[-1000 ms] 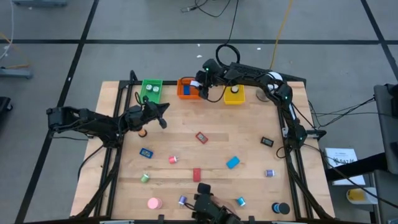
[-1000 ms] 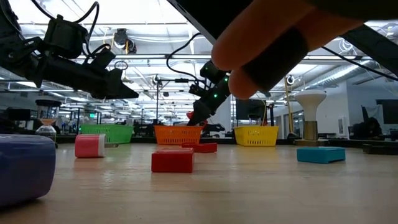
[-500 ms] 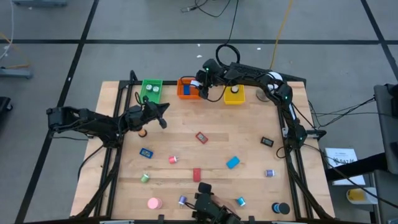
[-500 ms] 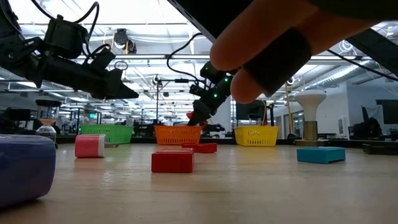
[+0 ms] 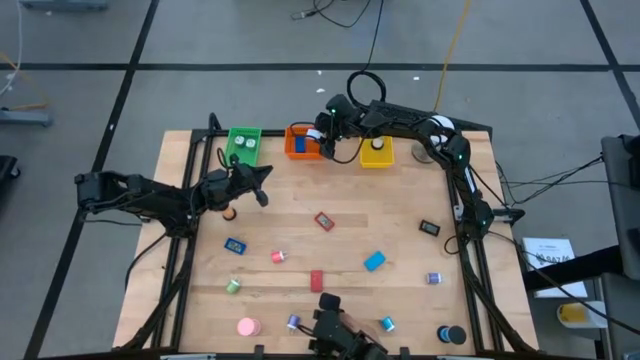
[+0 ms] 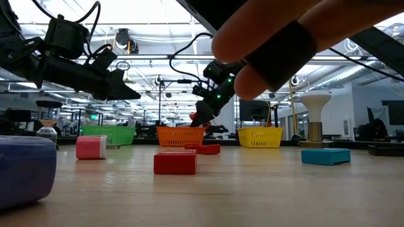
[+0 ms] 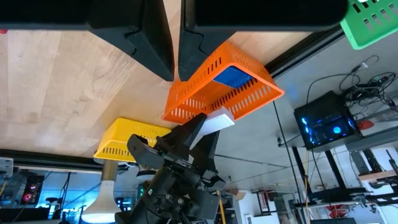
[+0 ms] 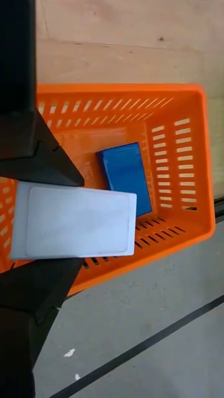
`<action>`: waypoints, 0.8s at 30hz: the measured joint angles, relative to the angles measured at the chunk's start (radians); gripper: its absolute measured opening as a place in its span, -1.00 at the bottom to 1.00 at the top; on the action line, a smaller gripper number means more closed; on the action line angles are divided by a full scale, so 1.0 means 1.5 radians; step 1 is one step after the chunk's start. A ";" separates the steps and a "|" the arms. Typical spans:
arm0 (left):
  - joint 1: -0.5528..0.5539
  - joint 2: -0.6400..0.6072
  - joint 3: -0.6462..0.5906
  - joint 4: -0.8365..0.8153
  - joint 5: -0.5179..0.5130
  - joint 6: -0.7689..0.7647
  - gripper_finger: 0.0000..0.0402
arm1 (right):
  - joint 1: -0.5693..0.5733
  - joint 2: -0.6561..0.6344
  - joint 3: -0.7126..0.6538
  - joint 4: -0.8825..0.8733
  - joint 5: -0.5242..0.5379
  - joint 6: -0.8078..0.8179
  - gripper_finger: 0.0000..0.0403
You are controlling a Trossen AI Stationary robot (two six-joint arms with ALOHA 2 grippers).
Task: Pick & Place Office items
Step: Put the white digital clock into the orange bin, then put the pink hourglass into the yellow bin
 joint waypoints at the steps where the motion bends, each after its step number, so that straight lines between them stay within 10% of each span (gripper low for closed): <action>1: 0.000 0.000 0.000 0.000 0.000 0.000 -0.85 | 0.000 0.000 0.000 0.000 0.000 0.001 -0.12; 16: 0.000 0.000 0.000 0.000 0.000 0.000 -0.85 | 0.000 -0.003 0.000 0.002 0.035 -0.004 0.15; 24: -0.001 0.000 0.000 -0.011 0.000 0.000 -0.85 | 0.017 -0.105 -0.013 -0.049 0.047 0.014 -0.23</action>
